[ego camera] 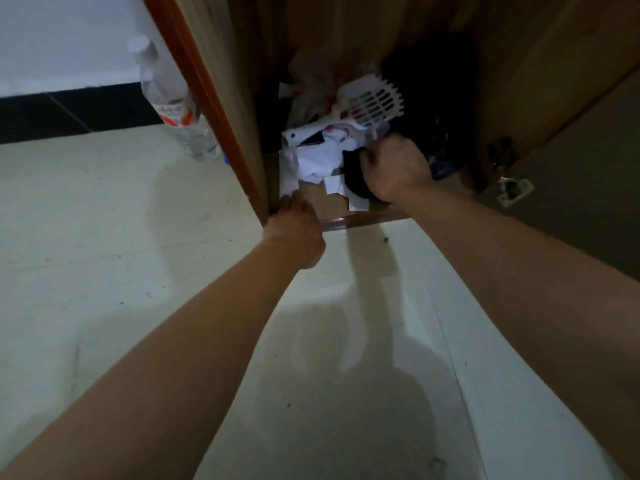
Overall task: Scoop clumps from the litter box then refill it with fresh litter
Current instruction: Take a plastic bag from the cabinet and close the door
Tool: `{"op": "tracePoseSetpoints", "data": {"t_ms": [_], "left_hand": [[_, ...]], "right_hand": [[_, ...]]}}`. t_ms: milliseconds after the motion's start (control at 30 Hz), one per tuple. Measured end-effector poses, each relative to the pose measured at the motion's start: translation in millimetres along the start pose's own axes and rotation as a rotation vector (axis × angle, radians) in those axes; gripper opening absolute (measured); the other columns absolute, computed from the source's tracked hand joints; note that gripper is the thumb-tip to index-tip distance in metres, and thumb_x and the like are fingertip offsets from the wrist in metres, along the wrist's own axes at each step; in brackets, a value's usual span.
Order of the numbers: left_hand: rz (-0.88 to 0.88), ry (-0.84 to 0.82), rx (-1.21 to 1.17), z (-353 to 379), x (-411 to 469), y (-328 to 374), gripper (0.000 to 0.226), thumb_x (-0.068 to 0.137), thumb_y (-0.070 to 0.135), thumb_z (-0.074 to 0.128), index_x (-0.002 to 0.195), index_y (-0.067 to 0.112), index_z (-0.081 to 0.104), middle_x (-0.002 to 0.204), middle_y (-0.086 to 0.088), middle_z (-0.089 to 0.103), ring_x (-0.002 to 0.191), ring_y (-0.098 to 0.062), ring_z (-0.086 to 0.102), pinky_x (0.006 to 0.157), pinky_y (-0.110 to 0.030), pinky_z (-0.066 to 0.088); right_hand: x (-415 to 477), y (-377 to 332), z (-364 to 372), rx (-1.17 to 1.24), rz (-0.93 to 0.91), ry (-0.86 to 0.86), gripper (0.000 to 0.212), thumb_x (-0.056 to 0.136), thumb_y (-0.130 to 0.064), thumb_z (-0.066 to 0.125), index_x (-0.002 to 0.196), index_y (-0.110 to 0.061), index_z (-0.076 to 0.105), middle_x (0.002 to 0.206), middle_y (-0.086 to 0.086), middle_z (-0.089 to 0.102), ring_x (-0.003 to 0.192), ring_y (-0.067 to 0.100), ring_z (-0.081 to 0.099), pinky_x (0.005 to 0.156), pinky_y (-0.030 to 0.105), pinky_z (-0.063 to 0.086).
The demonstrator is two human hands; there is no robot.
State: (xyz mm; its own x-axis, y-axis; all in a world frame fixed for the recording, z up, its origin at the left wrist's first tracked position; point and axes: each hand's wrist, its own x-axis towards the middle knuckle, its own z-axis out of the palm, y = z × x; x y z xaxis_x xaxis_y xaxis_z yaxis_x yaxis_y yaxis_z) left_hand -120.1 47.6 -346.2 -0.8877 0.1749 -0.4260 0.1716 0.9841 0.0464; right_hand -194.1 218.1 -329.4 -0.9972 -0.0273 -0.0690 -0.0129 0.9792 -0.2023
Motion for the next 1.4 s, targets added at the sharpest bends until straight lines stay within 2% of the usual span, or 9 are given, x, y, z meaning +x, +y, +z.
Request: {"op": "tracePoseSetpoints", "data": {"t_ms": [233,367,500,833,1000,1067,1200,1267,1400], "left_hand": [[-0.034,0.187,0.003,-27,9,6,0.028,0.096,0.021,0.05,0.119,0.007,0.055,0.119,-0.013,0.06,0.107,-0.031,0.059,0.077,-0.037,0.046],[-0.028,0.497,0.115,-39,46,17,0.046,0.091,0.023,0.051,0.135,0.012,0.044,0.138,-0.016,0.044,0.123,-0.033,0.046,0.09,-0.039,0.045],[-0.028,0.432,0.06,-56,100,26,0.057,0.094,0.016,0.05,0.147,0.009,0.03,0.148,-0.02,0.034,0.134,-0.037,0.037,0.105,-0.041,0.036],[-0.206,0.448,-0.214,-51,129,20,0.037,0.097,0.024,0.054,0.128,0.004,0.056,0.132,-0.018,0.056,0.122,-0.031,0.053,0.101,-0.036,0.041],[-0.153,0.737,-0.273,-65,92,29,0.03,0.097,0.018,0.051,0.125,0.006,0.055,0.129,-0.019,0.055,0.118,-0.03,0.052,0.094,-0.031,0.039],[-0.114,0.81,-0.317,-70,68,35,0.03,0.1,0.023,0.049,0.126,0.008,0.054,0.13,-0.015,0.054,0.12,-0.027,0.051,0.094,-0.028,0.037],[0.013,0.877,-0.364,-76,9,33,0.026,0.097,0.02,0.054,0.119,0.006,0.058,0.121,-0.016,0.058,0.108,-0.028,0.057,0.087,-0.03,0.043],[0.071,0.883,-0.363,-77,-22,26,0.03,0.093,0.015,0.057,0.121,0.004,0.059,0.118,-0.018,0.06,0.106,-0.031,0.058,0.087,-0.035,0.047],[0.052,0.81,-0.389,-71,-87,13,0.035,0.097,0.025,0.052,0.13,0.012,0.055,0.118,-0.011,0.06,0.104,-0.023,0.059,0.088,-0.03,0.049]], "right_hand": [[-15,41,28,0.215,0.041,-0.06,0.026,0.092,-0.024,0.062,0.115,-0.013,0.066,0.12,0.018,0.056,0.111,0.035,0.057,0.091,0.035,0.045],[-16,46,35,0.406,0.098,-0.065,0.031,0.091,-0.018,0.064,0.121,-0.014,0.063,0.126,0.016,0.053,0.114,0.031,0.056,0.099,0.029,0.04],[-16,48,39,0.503,0.109,-0.045,0.034,0.094,-0.014,0.06,0.128,-0.011,0.06,0.131,0.015,0.046,0.115,0.03,0.054,0.103,0.026,0.038],[-12,48,38,0.51,0.104,-0.05,0.039,0.097,-0.017,0.057,0.136,-0.015,0.054,0.136,0.013,0.042,0.12,0.03,0.051,0.101,0.027,0.039],[-11,43,30,0.392,0.081,-0.055,0.031,0.096,-0.019,0.055,0.125,-0.013,0.063,0.13,0.016,0.051,0.115,0.033,0.055,0.085,0.032,0.046],[-5,41,16,0.392,0.158,0.051,0.03,0.096,-0.03,0.048,0.11,-0.012,0.068,0.116,0.017,0.064,0.106,0.035,0.062,0.072,0.029,0.041],[12,31,-36,0.811,0.41,0.42,0.039,0.099,-0.033,0.039,0.118,-0.011,0.065,0.124,0.014,0.063,0.113,0.031,0.059,0.079,0.03,0.039],[15,22,-51,0.865,0.257,0.519,0.04,0.096,-0.034,0.046,0.128,-0.012,0.057,0.132,0.012,0.054,0.119,0.024,0.054,0.09,0.026,0.038],[-11,-5,-34,0.548,-0.325,0.192,0.08,0.078,-0.077,0.055,0.129,-0.016,0.053,0.129,0.003,0.057,0.123,0.017,0.053,0.103,0.033,0.044]]}}
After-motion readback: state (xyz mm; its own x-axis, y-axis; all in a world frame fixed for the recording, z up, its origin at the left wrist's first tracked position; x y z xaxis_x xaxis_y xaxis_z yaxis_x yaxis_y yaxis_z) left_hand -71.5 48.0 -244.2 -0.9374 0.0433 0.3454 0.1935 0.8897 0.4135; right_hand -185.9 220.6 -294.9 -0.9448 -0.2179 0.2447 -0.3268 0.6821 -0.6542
